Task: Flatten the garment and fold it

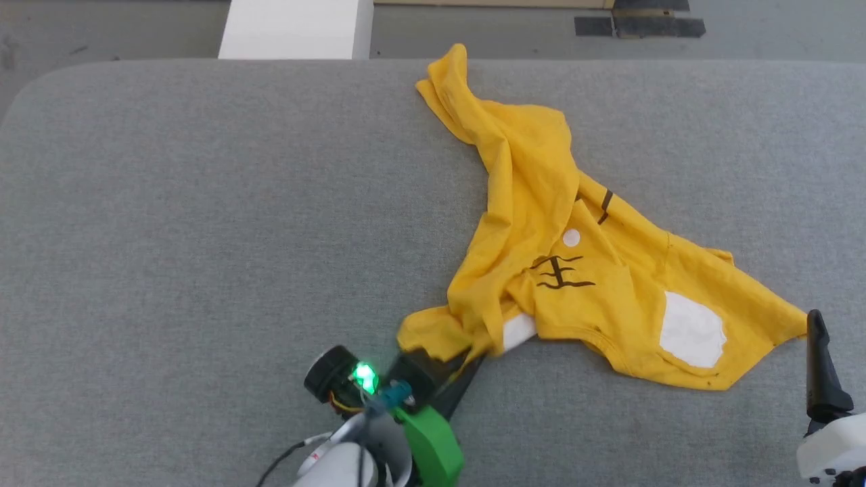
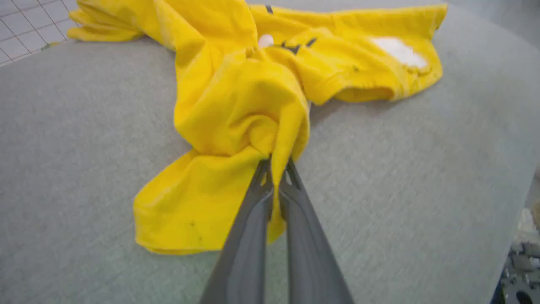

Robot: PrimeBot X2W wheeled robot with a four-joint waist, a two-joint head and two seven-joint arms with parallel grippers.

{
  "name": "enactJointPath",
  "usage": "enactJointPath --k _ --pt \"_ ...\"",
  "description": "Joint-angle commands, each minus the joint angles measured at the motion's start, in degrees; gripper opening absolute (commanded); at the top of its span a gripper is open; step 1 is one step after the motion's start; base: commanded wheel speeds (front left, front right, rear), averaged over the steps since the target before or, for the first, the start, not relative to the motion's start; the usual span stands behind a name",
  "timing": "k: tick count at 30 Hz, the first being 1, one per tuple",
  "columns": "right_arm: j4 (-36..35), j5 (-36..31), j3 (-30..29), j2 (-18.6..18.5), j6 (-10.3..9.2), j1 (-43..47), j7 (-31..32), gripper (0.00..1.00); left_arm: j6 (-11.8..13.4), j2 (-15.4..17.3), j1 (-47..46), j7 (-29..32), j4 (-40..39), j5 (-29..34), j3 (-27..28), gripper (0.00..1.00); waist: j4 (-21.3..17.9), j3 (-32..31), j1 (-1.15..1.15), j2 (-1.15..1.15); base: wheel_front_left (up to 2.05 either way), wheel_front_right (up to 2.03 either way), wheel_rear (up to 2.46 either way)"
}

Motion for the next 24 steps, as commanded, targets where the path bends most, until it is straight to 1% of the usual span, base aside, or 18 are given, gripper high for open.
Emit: enactJointPath --k 1,3,5,7,8,10,11,13,15,19,20,21,22,24 --pt "-0.2 0.3 -0.2 0.0 -0.09 -0.4 0.2 1.0 0.2 -0.9 1.2 -0.2 -2.9 -2.8 1.2 0.0 0.6 -1.0 0.0 0.0 0.0 0.0 0.0" --pt "-0.1 0.3 -0.5 0.0 -0.09 -0.2 0.5 1.0 0.1 -1.2 3.1 0.8 -9.1 -8.0 3.7 0.0 1.1 -1.8 0.0 0.0 0.0 0.0 0.0" --pt "0.0 0.4 -0.5 0.0 -0.09 0.0 0.7 1.0 0.6 -1.1 5.4 1.7 -15.6 -13.0 6.9 0.0 1.4 -2.4 0.0 0.0 0.0 0.0 0.0" --pt "0.2 0.7 -0.6 0.0 -0.09 0.1 0.9 1.0 2.2 -1.2 8.3 2.0 -21.3 -18.4 10.8 0.0 1.8 -2.7 0.0 0.0 0.0 0.0 0.0" --pt "0.2 0.8 -0.6 0.0 -0.09 0.2 1.0 1.0 3.3 -1.3 10.1 1.7 -23.8 -21.2 13.3 0.0 2.0 -2.8 0.0 0.0 0.0 0.0 0.0" --pt "0.4 1.1 -0.5 0.0 -0.09 0.2 1.1 1.0 6.2 -0.6 13.6 1.5 -26.5 -24.0 17.6 0.0 2.1 -2.6 0.0 0.0 0.0 0.0 0.0" --pt "0.5 1.2 -0.6 0.0 -0.09 0.2 1.2 1.0 7.8 -1.0 15.9 0.9 -27.2 -26.5 20.3 0.0 2.3 -2.4 0.0 0.0 0.0 0.0 0.0" --pt "0.7 1.4 -0.8 0.0 -0.09 0.3 1.3 1.0 10.6 -0.3 19.5 0.5 -26.5 -28.1 24.0 0.0 2.6 -2.0 0.0 0.0 0.0 0.0 0.0" --pt "0.9 1.5 -1.0 0.0 -0.09 0.3 1.4 1.0 12.6 -0.7 22.8 0.0 -24.5 -30.2 26.7 0.0 2.9 -1.8 0.0 0.0 0.0 0.0 0.0" --pt "1.3 1.4 -1.4 0.0 -0.09 0.4 1.7 1.0 15.1 -1.5 27.1 -0.7 -18.4 -32.7 29.7 0.0 3.4 -1.5 0.0 0.0 0.0 0.0 0.0" --pt "1.4 1.2 -1.5 0.0 -0.09 0.4 1.7 1.0 15.7 -1.5 27.4 -0.8 -16.6 -32.5 30.0 0.16 3.6 -1.5 0.0 0.0 0.0 0.0 0.0" --pt "1.5 1.2 -1.4 0.0 -0.09 0.3 1.8 1.0 16.6 -1.3 27.4 -1.3 -14.7 -31.7 30.2 0.74 3.7 -1.6 0.0 0.0 0.0 0.0 0.0" --pt "1.5 1.2 -1.3 0.0 -0.09 0.3 1.9 1.0 17.2 -1.5 27.2 -1.9 -13.4 -31.1 30.3 1.0 3.8 -1.7 0.0 0.0 0.0 0.0 0.0" --pt "1.6 1.1 -1.1 0.0 -0.09 0.1 2.1 1.0 17.5 -1.8 26.2 -3.1 -11.7 -30.3 30.2 1.0 4.0 -1.9 0.0 0.0 0.0 0.0 0.0"
